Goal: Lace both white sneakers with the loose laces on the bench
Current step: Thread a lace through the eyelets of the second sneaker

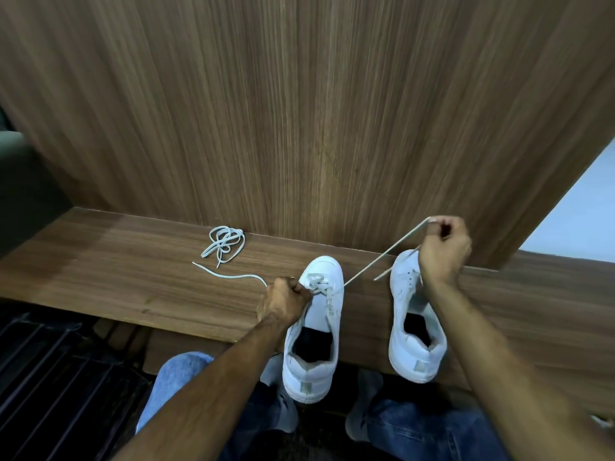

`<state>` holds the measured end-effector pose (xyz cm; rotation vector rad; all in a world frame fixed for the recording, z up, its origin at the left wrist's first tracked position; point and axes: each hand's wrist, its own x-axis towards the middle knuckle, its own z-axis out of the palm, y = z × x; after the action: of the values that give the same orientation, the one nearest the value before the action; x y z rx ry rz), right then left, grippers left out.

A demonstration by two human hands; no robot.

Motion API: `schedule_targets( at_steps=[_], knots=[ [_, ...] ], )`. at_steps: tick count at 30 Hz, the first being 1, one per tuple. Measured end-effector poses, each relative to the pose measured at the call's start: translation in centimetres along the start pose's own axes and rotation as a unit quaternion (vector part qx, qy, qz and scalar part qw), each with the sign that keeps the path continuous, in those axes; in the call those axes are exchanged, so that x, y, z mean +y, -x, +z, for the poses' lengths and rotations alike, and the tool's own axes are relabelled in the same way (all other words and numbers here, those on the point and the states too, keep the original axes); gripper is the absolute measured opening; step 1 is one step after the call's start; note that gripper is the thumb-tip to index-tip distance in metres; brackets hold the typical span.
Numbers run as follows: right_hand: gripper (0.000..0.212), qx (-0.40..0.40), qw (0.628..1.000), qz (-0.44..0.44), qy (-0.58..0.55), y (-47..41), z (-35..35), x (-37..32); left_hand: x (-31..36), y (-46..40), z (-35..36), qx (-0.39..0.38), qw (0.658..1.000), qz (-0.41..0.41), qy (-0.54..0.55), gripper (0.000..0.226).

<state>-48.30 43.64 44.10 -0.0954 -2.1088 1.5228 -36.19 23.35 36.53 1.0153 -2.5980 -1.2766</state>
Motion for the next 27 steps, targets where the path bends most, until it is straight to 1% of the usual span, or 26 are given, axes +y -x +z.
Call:
schedule_targets(
  at_steps=[1,2,3,4,6,8,9,10,13,15,17,19,20,21,22,23,25,26,27],
  knots=[
    [0.017,-0.017,0.999,-0.012,0.025,0.2,-0.1,0.5,0.1,0.0,0.0,0.0,1.0,0.001,-0.002,0.028],
    [0.022,-0.055,0.996,-0.027,0.07,0.8,0.0,1.1,0.1,0.1,0.0,-0.001,1.0,0.002,-0.003,0.027],
    [0.026,-0.103,0.984,-0.054,0.135,1.8,0.3,1.9,0.1,0.0,0.1,-0.001,1.0,0.003,-0.003,0.026],
    [0.029,-0.153,0.963,-0.094,0.199,2.9,0.6,2.6,0.1,0.0,0.1,-0.001,1.0,0.004,-0.003,0.026],
    [0.029,-0.262,0.905,-0.174,0.288,5.3,1.5,3.9,0.1,0.0,0.2,-0.001,1.0,0.009,-0.005,0.027],
    [0.033,-0.38,0.835,-0.209,0.339,7.7,2.5,4.3,0.1,0.1,0.2,0.0,1.0,0.009,-0.007,0.028],
    [0.035,-0.419,0.808,-0.214,0.355,8.8,3.0,4.3,0.1,0.1,0.2,0.002,1.0,0.009,-0.011,0.028],
    [0.033,-0.433,0.798,-0.215,0.36,9.7,3.4,4.4,0.1,0.1,0.2,0.001,1.0,0.009,-0.013,0.028],
    [0.025,-0.398,0.818,-0.204,0.361,10.4,4.1,4.4,0.1,0.1,0.0,-0.001,1.0,0.006,-0.024,0.024],
    [0.026,-0.384,0.841,-0.156,0.349,9.8,4.1,4.2,0.0,0.0,0.1,-0.001,1.0,0.009,-0.03,0.022],
    [0.022,-0.342,0.901,-0.06,0.26,8.4,3.5,3.3,-0.1,-0.1,0.1,0.0,0.999,0.01,-0.034,0.021],
    [0.018,-0.26,0.955,0.03,0.136,6.3,2.5,1.9,-0.2,-0.2,0.2,0.0,0.999,0.009,-0.037,0.02],
    [0.019,-0.209,0.973,0.047,0.087,4.9,1.9,1.4,-0.2,-0.2,0.2,-0.001,0.999,0.009,-0.035,0.019],
    [0.019,-0.172,0.982,0.05,0.062,3.8,1.3,1.1,-0.2,-0.2,0.2,-0.001,0.999,0.01,-0.033,0.019],
    [0.019,-0.159,0.985,0.048,0.053,3.0,0.9,1.0,-0.3,-0.2,0.3,-0.002,0.999,0.011,-0.031,0.019],
    [0.018,-0.166,0.983,0.042,0.067,2.5,0.6,1.0,-0.4,-0.3,0.4,-0.004,0.999,0.012,-0.031,0.02],
    [0.014,-0.211,0.965,0.009,0.157,2.5,0.2,2.1,-0.7,-0.6,0.5,-0.009,1.0,0.018,-0.017,0.024],
    [0.02,-0.236,0.948,-0.023,0.212,2.9,0.2,2.8,-0.9,-0.9,0.5,-0.008,1.0,0.021,-0.001,0.028],
    [0.031,-0.258,0.928,-0.065,0.26,3.6,0.2,3.4,-1.2,-1.2,0.5,-0.015,0.999,0.029,0.022,0.034]
  ],
)
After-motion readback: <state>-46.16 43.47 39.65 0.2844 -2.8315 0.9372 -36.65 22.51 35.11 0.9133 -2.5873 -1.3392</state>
